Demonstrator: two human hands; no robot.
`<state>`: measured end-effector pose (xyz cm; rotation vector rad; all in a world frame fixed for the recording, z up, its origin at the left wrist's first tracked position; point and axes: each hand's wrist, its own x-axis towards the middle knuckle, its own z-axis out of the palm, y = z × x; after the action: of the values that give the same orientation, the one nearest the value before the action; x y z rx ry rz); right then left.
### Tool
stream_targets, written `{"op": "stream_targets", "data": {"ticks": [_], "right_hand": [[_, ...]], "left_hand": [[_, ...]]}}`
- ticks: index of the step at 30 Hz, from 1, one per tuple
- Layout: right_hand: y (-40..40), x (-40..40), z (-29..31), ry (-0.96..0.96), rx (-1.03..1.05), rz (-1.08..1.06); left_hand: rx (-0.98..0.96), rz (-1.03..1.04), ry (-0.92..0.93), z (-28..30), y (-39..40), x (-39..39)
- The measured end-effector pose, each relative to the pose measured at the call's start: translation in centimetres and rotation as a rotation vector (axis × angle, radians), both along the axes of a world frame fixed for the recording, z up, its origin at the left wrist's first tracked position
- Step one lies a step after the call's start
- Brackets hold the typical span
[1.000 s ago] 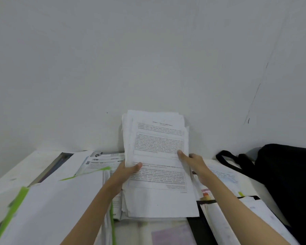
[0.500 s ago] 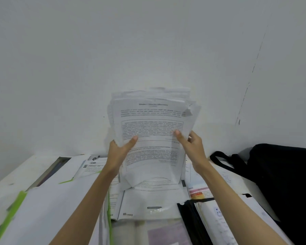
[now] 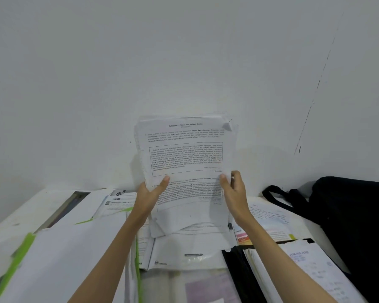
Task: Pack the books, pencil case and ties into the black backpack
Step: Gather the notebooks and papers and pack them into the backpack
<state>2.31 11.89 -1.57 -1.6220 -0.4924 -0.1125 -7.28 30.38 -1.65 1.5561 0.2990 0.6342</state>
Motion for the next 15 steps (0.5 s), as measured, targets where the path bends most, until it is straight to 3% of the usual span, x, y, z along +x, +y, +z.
{"op": "stream_targets", "data": {"ticks": [10,15], "right_hand": [[0.0,-0.8,-2.1,-0.004,-0.042,0.069],[0.4,-0.5,-2.2,0.002,-0.059,0.046]], "left_hand": [[0.235,-0.181,0.171,-1.7,2.2,-0.3],[0.25,-0.063,0.164,-3.2,1.6,0.2]]}}
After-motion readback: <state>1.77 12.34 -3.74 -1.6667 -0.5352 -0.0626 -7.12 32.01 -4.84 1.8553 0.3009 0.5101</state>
